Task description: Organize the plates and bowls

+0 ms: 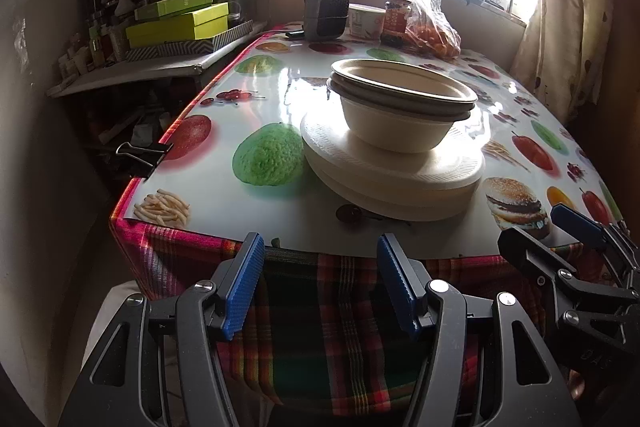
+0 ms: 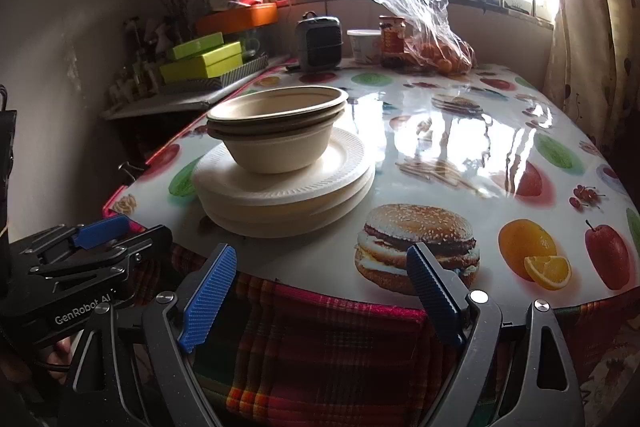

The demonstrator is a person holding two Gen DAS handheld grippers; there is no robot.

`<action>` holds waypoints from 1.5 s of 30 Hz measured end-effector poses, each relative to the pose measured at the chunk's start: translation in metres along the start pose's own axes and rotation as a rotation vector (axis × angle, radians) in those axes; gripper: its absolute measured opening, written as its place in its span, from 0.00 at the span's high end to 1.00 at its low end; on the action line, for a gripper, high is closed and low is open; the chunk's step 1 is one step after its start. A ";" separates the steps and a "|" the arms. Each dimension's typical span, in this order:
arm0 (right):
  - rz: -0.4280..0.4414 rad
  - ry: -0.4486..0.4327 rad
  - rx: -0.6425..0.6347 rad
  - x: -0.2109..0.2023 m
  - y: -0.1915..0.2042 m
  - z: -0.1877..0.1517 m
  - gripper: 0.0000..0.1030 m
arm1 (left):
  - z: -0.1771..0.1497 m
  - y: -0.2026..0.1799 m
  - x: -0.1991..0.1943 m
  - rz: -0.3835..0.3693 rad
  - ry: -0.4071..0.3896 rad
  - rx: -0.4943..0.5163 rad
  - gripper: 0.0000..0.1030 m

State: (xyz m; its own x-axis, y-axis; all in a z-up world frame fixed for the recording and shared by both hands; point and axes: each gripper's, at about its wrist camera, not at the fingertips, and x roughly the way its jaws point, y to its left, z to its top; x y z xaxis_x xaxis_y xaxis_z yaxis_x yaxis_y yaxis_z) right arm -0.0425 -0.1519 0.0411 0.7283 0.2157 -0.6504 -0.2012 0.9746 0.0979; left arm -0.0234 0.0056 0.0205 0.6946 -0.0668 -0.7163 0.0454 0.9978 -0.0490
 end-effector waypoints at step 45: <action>0.002 0.009 -0.003 0.002 0.003 -0.006 0.15 | -0.005 -0.006 -0.003 -0.008 0.000 0.021 0.42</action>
State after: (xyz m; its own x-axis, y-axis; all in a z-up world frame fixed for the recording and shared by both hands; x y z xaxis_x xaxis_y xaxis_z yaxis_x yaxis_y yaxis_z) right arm -0.0461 -0.1486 0.0355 0.7220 0.2168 -0.6571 -0.2046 0.9741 0.0966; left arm -0.0292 -0.0005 0.0199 0.6943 -0.0751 -0.7157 0.0662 0.9970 -0.0405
